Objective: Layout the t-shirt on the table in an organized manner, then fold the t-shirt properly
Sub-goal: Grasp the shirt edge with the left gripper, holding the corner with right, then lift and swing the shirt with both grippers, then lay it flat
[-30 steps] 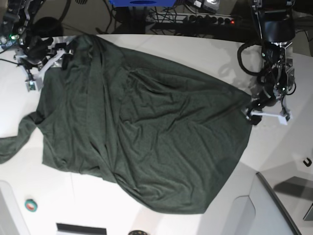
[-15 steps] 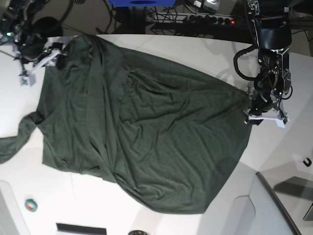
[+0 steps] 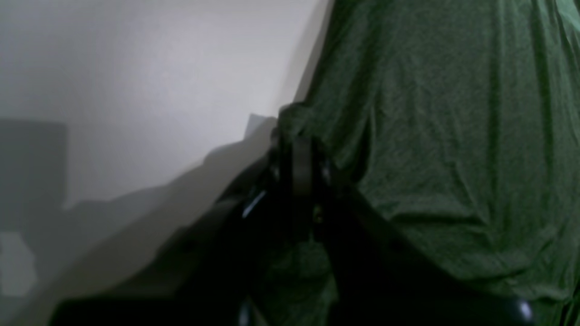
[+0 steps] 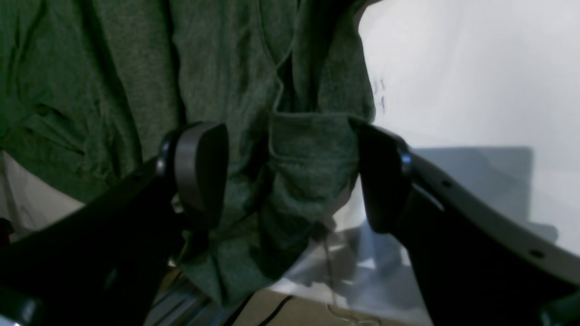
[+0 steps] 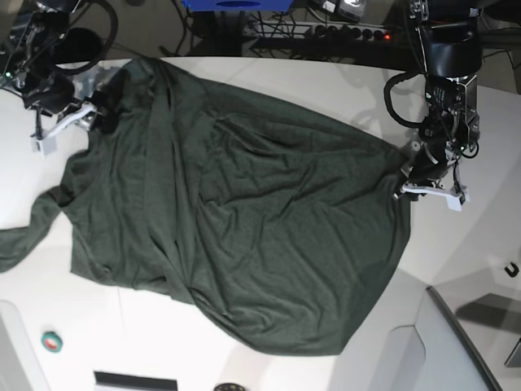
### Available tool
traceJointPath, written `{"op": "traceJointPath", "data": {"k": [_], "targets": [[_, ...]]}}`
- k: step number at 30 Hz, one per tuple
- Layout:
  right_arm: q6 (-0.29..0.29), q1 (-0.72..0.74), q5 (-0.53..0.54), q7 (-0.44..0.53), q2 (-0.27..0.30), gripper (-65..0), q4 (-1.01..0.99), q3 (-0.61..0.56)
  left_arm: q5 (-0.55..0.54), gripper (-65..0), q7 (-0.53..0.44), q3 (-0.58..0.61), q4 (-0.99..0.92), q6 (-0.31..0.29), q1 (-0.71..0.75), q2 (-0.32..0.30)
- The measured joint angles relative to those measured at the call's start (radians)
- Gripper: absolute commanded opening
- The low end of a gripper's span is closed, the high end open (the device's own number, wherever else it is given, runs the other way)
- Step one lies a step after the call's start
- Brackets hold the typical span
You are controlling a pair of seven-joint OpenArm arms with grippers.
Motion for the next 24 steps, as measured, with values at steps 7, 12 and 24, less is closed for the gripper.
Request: {"op": "traceJointPath", "data": {"k": [7, 12, 24], "targets": [[-0.001, -0.03, -0.01, -0.038, -0.002, -23.6, 0.039, 0.0, -0.005, -65.0, -0.009, -0.001, 0.006, -0.002, 0.014, 0.0], [-0.005, -0.034, -0.052, -0.085, -0.002, -65.0, 0.043, -0.003, -0.002, -65.0, 0.014, 0.002, 0.032, -0.003, 0.024, -0.007], [-0.01, -0.12, -0.041, -0.232, 0.001, -64.4, 0.623, -0.001, -0.005, -65.0, 0.019, 0.004, 0.577, 0.0, 0.274, -0.142]]}}
